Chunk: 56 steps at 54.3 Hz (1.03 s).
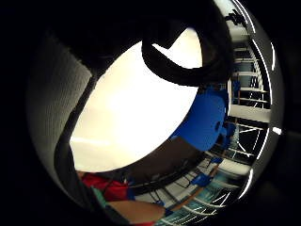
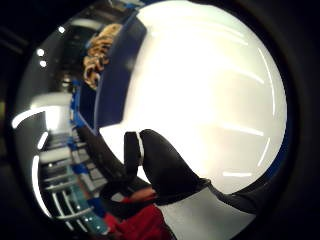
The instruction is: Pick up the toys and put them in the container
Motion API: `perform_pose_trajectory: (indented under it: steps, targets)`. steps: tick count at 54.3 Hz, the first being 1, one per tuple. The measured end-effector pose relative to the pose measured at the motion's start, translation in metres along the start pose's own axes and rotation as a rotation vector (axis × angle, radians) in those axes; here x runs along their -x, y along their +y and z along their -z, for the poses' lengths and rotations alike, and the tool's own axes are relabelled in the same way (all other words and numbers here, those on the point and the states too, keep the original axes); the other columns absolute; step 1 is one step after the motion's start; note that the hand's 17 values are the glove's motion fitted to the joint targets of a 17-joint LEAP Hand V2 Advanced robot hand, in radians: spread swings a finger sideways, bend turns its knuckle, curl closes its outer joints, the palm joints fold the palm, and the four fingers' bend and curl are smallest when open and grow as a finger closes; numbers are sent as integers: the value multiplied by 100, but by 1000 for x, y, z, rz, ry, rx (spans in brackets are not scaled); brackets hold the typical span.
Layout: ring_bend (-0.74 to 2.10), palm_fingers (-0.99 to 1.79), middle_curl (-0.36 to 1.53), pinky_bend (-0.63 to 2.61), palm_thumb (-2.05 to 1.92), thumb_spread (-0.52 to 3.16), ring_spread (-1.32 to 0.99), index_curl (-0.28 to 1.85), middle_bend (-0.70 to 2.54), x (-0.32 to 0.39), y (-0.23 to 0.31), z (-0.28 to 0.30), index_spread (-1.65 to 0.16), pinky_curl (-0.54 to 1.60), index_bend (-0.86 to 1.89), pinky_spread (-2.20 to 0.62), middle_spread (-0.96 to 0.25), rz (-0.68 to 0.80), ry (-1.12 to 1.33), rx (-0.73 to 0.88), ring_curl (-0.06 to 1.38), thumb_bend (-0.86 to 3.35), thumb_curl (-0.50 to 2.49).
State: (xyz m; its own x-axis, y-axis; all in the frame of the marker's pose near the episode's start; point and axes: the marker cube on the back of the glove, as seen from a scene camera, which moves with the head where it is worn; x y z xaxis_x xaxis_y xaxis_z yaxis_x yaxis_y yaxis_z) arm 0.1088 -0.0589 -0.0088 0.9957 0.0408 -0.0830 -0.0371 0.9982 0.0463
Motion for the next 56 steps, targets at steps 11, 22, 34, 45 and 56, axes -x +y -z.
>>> perform_pose_trajectory:
  steps: [11, 22, 34, 45, 56]
  targets:
    - [17, -19, 24, 101, -9, 105, 5, 23, 13, -23, 23, 9, -31, 32, 14, 13, -6, -13, -32, -27, 26, -7, 19]
    - [17, -18, 23, 97, -9, 104, 5, 24, 13, -32, 39, 10, -31, 31, 15, 13, -6, -14, -42, -45, 24, -7, 19]
    - [17, -17, 22, 96, -9, 105, 5, 25, 13, -31, 42, 13, -31, 31, 15, 13, -6, -10, -14, -52, 23, -7, 19]
    - [17, -17, 22, 95, -8, 105, 4, 26, 13, -33, 42, 12, -31, 31, 15, 12, -6, -32, -9, -38, 23, -7, 19]
    - [17, -17, 22, 95, -8, 105, 4, 26, 13, -42, 50, 14, -32, 32, 15, 12, -6, -49, -41, -36, 22, -7, 19]
